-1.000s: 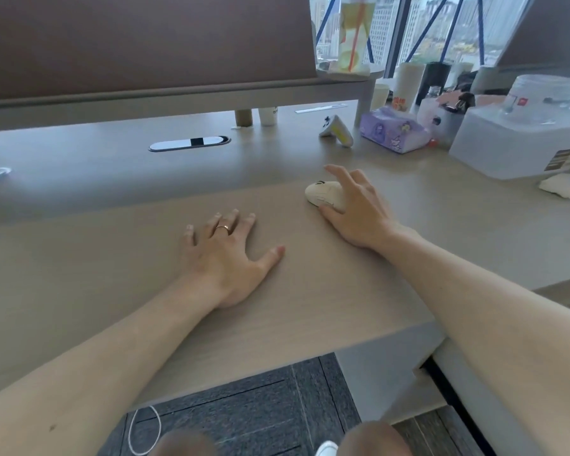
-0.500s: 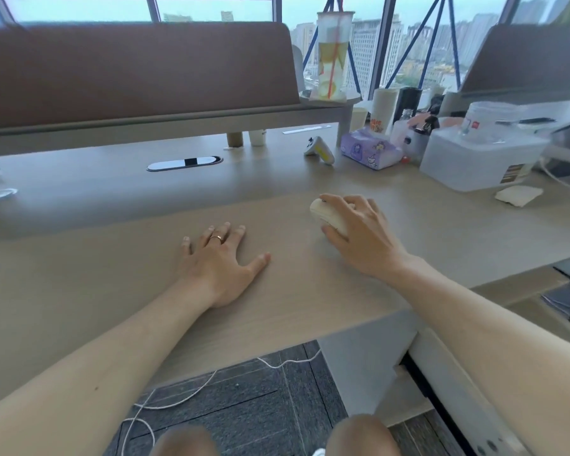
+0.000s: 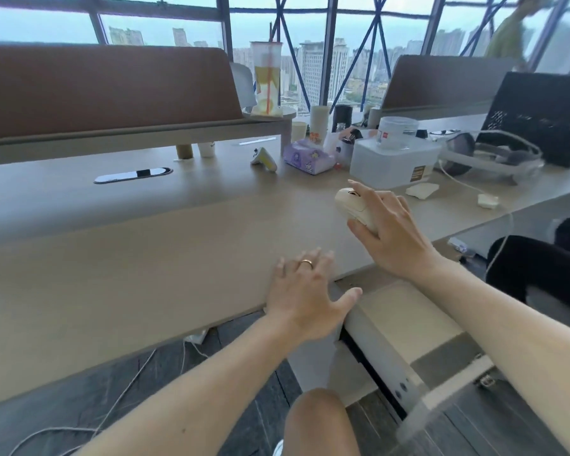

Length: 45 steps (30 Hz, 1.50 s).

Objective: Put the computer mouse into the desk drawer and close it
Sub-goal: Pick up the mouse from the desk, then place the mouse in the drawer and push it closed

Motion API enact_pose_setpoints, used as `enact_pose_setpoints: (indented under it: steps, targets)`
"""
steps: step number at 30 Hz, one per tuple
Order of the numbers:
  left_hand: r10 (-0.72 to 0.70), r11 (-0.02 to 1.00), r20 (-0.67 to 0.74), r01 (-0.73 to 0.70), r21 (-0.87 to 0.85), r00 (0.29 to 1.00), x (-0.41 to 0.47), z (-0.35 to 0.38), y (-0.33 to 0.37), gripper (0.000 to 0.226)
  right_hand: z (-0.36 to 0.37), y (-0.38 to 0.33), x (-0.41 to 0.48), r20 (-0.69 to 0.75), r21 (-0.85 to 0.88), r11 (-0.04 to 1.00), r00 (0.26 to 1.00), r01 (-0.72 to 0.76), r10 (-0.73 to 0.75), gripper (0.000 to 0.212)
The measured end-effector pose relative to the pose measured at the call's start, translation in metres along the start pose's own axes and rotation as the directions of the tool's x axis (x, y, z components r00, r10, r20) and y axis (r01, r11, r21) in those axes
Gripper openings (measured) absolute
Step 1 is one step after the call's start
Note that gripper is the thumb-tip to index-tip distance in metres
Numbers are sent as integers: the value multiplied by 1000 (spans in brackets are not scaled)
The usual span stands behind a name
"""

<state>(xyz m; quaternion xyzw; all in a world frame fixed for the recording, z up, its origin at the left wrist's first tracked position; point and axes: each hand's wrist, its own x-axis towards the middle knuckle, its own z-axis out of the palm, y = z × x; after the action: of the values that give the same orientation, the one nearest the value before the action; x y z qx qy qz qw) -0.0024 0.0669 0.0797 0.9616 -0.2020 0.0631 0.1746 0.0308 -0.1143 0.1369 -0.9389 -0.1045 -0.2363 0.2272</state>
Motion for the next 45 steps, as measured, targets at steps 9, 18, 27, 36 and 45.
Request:
enact_pose_setpoints:
  steps: [9,18,27,36,45]
  targets:
    - [235,957,109,-210,-200,966,-5,62,59,87,-42,64,-61,30,-84,989,992,-118,121,63]
    - [38,999,276,-37,-8,960,17,106,50,139,-32,118,-97,155,-171,960,956,-223,249,63]
    - [84,992,0,-84,94,996,25,122,53,113,9,159,-112,351,-310,868,802,-387,483,70]
    - [137,968,-27,-128,217,990,32,125,49,108,55,179,-108,491,-420,812,651,-406,579,70]
    - [147,959,-39,-133,249,988,36,124,47,106,86,186,-102,532,-422,787,581,-449,616,72]
